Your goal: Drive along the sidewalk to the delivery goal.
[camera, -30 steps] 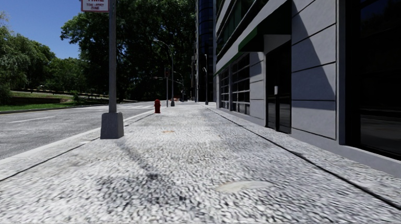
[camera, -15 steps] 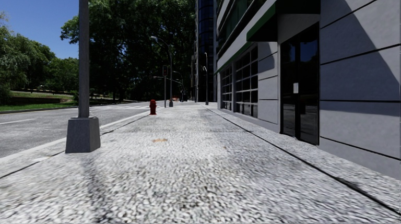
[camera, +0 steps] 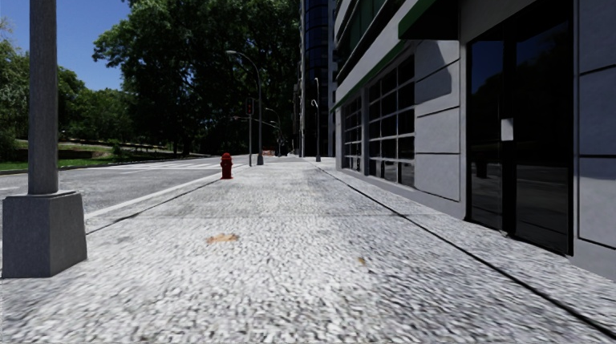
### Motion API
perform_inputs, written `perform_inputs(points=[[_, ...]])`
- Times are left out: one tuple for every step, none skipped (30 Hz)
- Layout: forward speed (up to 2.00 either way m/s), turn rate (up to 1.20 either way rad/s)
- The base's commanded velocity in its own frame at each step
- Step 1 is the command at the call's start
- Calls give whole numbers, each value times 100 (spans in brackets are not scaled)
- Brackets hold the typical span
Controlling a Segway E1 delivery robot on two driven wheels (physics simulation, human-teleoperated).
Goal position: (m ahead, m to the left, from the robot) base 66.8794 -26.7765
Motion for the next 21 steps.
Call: perform_inputs(points=[[200, 0], [200, 0], [200, 0], [200, 0], [200, 0], [200, 0], [200, 0], [200, 0], [200, 0], [200, 0], [200, 0], [200, 0], [200, 0], [200, 0], [200, 0], [200, 0], [200, 0], [200, 0], [200, 0], [200, 0], [200, 0]])
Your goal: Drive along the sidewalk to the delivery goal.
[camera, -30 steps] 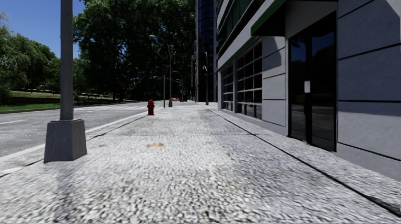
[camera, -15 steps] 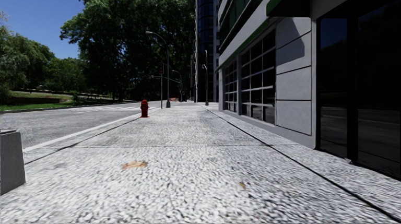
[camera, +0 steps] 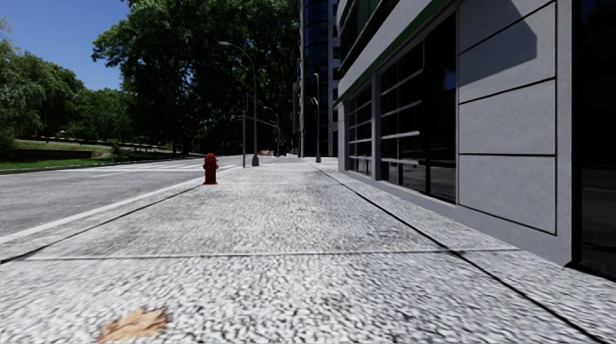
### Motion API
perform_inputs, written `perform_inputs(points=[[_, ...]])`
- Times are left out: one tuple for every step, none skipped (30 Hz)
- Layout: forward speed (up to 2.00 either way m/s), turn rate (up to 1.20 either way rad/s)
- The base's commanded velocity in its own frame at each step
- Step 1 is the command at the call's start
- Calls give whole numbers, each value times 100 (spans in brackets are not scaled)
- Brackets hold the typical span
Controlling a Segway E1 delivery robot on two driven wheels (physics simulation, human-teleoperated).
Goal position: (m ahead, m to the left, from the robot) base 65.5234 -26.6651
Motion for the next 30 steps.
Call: perform_inputs(points=[[200, 0], [200, 0], [200, 0], [200, 0], [200, 0], [200, 0], [200, 0], [200, 0], [200, 0], [200, 0], [200, 0], [200, 0], [200, 0], [200, 0], [200, 0], [200, 0], [200, 0], [200, 0], [200, 0], [200, 0], [200, 0], [200, 0], [200, 0], [200, 0], [200, 0], [200, 0], [200, 0], [200, 0], [200, 0], [200, 0]])
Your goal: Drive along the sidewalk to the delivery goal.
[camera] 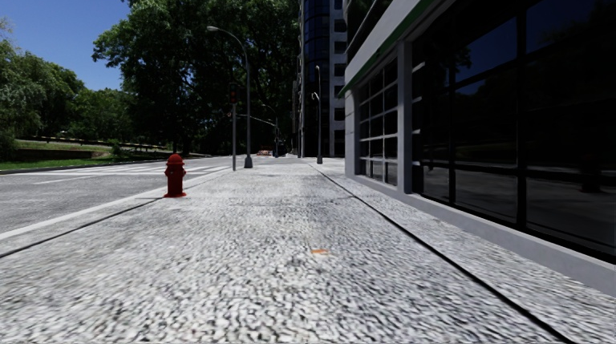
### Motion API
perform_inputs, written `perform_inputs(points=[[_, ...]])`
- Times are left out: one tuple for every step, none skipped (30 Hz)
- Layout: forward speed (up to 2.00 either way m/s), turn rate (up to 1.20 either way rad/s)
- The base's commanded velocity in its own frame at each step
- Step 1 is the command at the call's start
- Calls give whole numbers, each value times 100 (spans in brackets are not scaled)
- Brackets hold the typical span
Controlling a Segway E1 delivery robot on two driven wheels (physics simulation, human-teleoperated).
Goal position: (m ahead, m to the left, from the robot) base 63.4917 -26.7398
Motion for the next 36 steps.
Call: perform_inputs(points=[[200, 0], [200, 0], [200, 0], [200, 0], [200, 0], [200, 0], [200, 0], [200, 0], [200, 0], [200, 0], [200, 0], [200, 0], [200, 0], [200, 0], [200, 0], [200, 0], [200, 0], [200, 0], [200, 0], [200, 0], [200, 0], [200, 0], [200, 0], [200, 0], [200, 0], [200, 0], [200, 0], [200, 0], [200, 0], [200, 0], [200, 0], [200, 0], [200, 0], [200, 0], [200, 0], [200, 0]])
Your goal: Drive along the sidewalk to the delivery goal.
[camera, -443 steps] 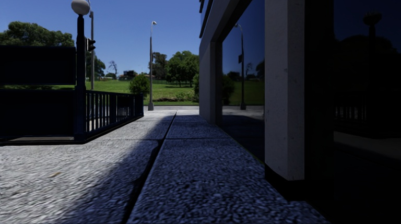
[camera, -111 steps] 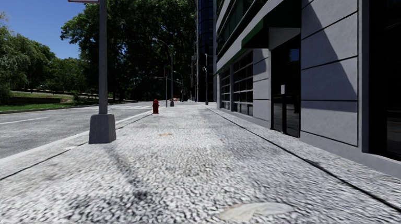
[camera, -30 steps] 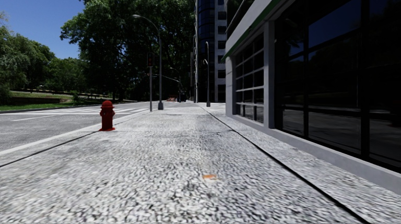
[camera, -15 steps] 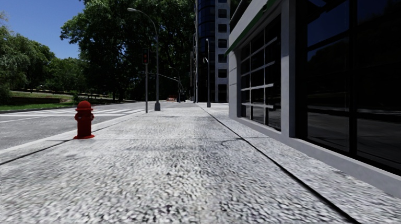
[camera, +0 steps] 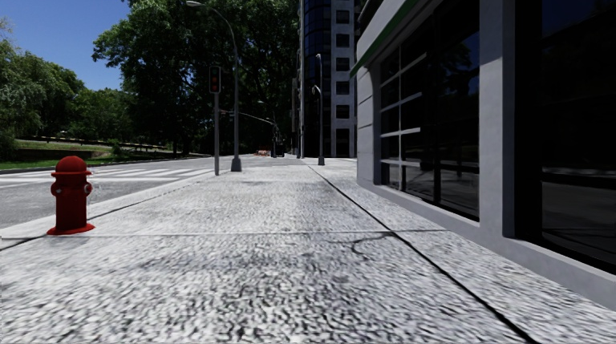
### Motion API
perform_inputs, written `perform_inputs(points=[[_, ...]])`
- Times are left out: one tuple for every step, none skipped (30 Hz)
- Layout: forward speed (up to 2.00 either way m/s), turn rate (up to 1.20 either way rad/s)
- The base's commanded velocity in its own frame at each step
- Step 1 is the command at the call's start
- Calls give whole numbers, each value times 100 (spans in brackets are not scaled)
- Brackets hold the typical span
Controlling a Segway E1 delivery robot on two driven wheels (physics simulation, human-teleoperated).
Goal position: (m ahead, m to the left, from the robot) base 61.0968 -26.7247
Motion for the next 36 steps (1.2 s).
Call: perform_inputs(points=[[200, 0], [200, 0], [200, 0], [200, 0], [200, 0], [200, 0], [200, 0], [200, 0], [200, 0], [200, 0], [200, 0], [200, 0], [200, 0], [200, 0], [200, 0], [200, 0], [200, 0], [200, 0], [200, 0], [200, 0], [200, 0], [200, 0], [200, 0], [200, 0], [200, 0], [200, 0], [200, 0], [200, 0], [200, 0], [200, 0], [200, 0], [200, 0], [200, 0], [200, 0], [200, 0], [200, 0]])
